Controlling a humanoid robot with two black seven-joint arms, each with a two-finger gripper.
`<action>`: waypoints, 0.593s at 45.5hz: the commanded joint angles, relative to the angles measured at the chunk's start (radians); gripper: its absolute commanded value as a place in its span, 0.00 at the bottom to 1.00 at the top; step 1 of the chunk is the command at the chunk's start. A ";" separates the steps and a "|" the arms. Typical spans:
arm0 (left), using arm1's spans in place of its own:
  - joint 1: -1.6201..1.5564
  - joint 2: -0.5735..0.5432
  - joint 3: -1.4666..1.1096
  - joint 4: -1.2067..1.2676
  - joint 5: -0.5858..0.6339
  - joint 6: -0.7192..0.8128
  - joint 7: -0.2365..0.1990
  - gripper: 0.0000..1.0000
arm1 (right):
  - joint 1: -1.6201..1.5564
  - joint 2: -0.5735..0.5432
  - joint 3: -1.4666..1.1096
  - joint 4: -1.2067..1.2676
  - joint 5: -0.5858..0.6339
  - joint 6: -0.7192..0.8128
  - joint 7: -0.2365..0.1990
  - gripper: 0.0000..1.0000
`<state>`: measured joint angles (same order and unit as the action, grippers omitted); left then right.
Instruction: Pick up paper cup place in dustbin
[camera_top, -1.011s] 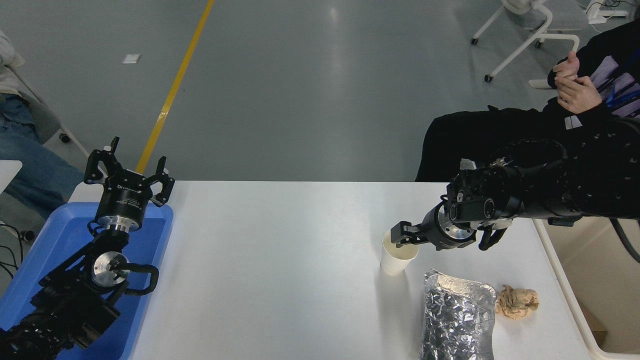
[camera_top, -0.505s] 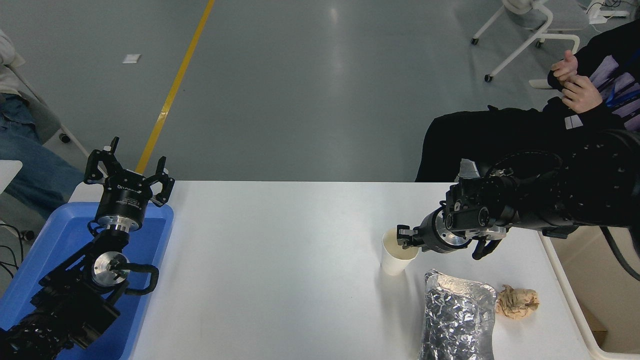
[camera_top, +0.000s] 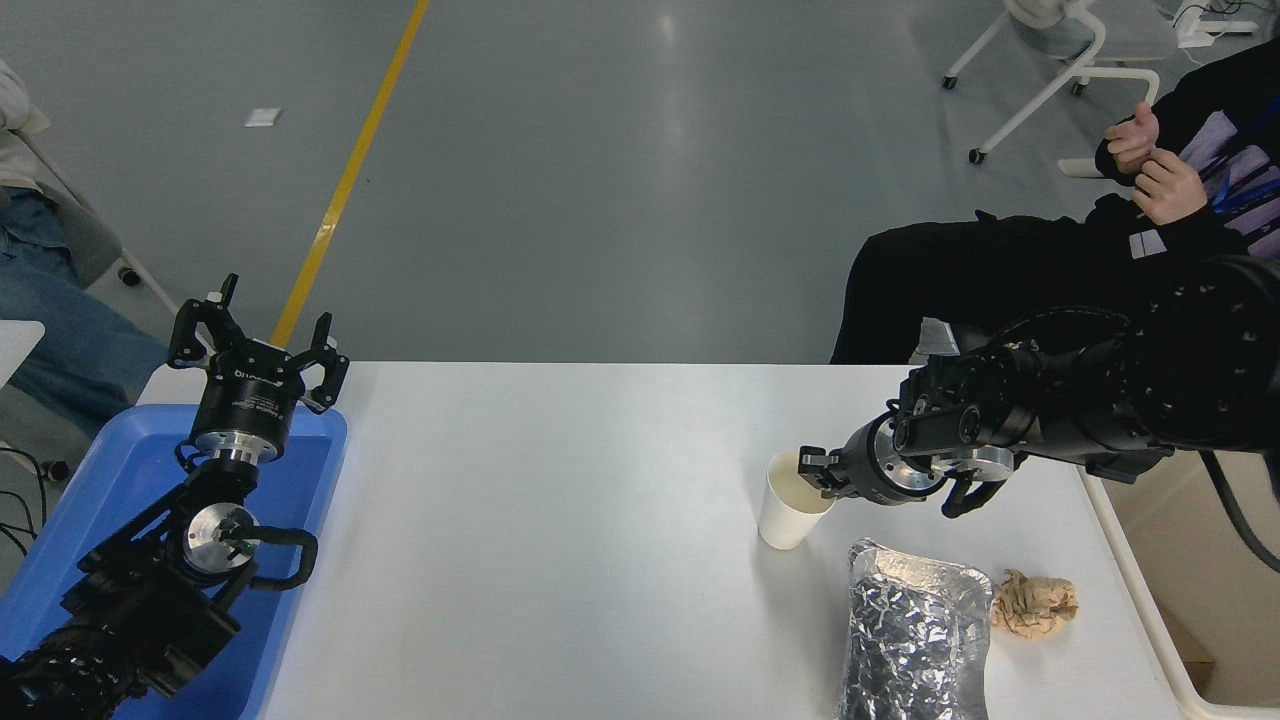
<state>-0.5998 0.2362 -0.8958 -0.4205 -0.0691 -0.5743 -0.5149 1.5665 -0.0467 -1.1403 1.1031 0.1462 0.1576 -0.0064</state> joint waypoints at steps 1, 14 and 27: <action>0.000 0.000 0.000 -0.001 0.000 -0.001 0.000 0.99 | 0.116 -0.088 -0.002 0.083 0.006 0.077 0.005 0.00; 0.000 0.000 0.002 0.000 0.000 -0.001 0.001 0.99 | 0.447 -0.217 -0.068 0.161 -0.013 0.525 0.005 0.00; 0.000 0.000 0.002 0.000 0.000 0.001 0.001 0.99 | 0.745 -0.228 -0.202 0.290 -0.030 0.628 0.002 0.00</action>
<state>-0.6000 0.2363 -0.8949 -0.4205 -0.0690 -0.5749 -0.5138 2.0681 -0.2487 -1.2483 1.2907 0.1298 0.6689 -0.0036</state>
